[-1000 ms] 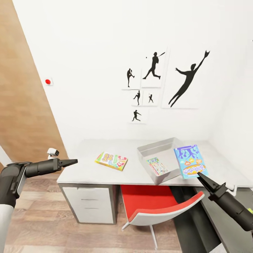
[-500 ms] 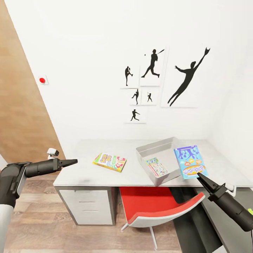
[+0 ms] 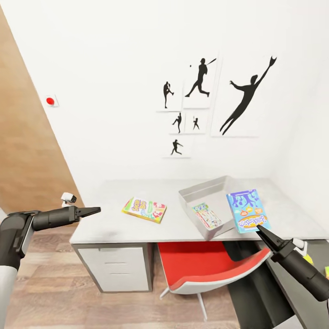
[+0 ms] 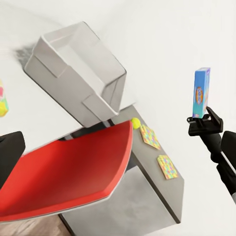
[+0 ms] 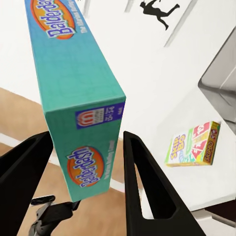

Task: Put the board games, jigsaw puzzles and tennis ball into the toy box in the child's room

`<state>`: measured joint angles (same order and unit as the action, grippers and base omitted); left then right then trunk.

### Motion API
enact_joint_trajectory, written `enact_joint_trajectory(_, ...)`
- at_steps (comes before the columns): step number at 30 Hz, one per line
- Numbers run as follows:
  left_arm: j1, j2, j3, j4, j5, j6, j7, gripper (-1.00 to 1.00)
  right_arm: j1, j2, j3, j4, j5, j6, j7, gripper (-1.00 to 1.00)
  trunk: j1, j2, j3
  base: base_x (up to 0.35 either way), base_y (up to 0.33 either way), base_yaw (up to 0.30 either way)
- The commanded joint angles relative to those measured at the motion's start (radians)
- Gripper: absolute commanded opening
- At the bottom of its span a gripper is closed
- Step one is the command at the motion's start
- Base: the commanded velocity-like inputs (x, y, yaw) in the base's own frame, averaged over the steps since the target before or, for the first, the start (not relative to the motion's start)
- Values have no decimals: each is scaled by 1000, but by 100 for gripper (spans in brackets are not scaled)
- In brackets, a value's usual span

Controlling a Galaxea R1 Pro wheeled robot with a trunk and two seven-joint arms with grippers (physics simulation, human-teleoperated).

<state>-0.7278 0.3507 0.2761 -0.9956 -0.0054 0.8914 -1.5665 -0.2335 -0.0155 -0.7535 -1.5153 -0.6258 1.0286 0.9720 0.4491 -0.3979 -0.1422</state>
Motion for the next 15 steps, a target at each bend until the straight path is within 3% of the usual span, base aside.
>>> enact_joint_trajectory(1, 0, 0, 0, 0, -1, 11, -4, 100, -1, 0, -1, 0, 3, 3, 5, -100, 1, -2, -4, 149, 118, -69)
enact_joint_trajectory(8, -1, 0, 0, 0, -1, 11, -4, 100, -1, 5, -1, 0, 4, 2, 6, -100, 1, -2, -11, 51, 31, -49)
enact_joint_trajectory(15, 0, -1, 0, 0, -1, 2, -4, 100, -1, 8, -1, 0, 4, 2, 7, -100, 1, -2, -12, 84, -68, -5)
